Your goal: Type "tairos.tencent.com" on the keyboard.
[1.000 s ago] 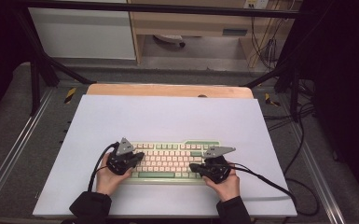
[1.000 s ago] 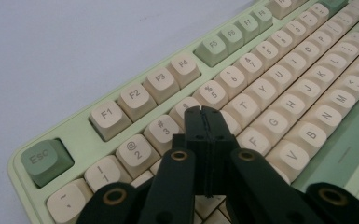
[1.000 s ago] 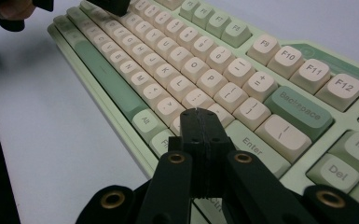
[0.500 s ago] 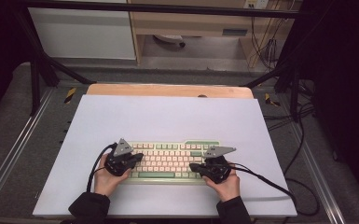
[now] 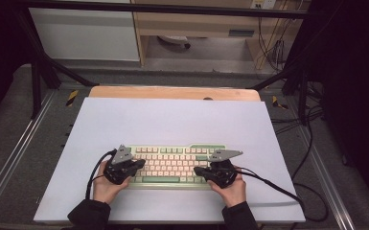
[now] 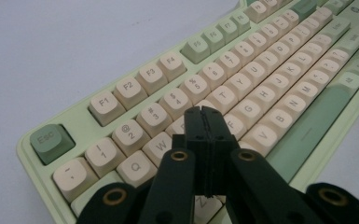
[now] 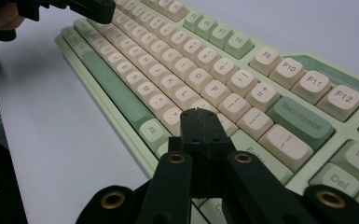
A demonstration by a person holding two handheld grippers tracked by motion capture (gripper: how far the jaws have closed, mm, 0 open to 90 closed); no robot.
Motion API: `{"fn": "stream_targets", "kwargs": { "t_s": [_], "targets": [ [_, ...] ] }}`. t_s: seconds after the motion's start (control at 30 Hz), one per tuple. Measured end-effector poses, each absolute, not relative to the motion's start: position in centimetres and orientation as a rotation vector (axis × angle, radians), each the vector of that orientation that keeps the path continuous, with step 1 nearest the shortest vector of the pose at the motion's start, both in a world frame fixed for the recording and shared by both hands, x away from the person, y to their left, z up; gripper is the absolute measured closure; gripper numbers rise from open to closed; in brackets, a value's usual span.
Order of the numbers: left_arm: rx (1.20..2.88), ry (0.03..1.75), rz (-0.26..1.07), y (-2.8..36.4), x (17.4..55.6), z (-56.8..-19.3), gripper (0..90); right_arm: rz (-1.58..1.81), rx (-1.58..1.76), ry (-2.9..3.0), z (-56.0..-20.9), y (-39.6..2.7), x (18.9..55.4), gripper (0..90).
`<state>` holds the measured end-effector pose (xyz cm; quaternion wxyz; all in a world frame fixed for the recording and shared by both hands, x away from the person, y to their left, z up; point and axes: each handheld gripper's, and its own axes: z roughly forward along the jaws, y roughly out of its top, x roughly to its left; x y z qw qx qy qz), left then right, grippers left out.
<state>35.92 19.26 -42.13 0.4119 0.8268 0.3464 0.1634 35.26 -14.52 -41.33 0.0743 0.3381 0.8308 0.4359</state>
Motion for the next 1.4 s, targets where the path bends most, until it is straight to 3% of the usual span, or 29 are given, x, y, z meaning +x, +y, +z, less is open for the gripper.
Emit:
{"fn": "stream_targets", "kwargs": {
  "t_s": [1.4],
  "targets": [
    [2.067,0.897,0.398,22.4,34.8,-42.6,89.9,1.294,0.929,2.571,-41.9,-6.9,36.7,90.0]
  ]
}}
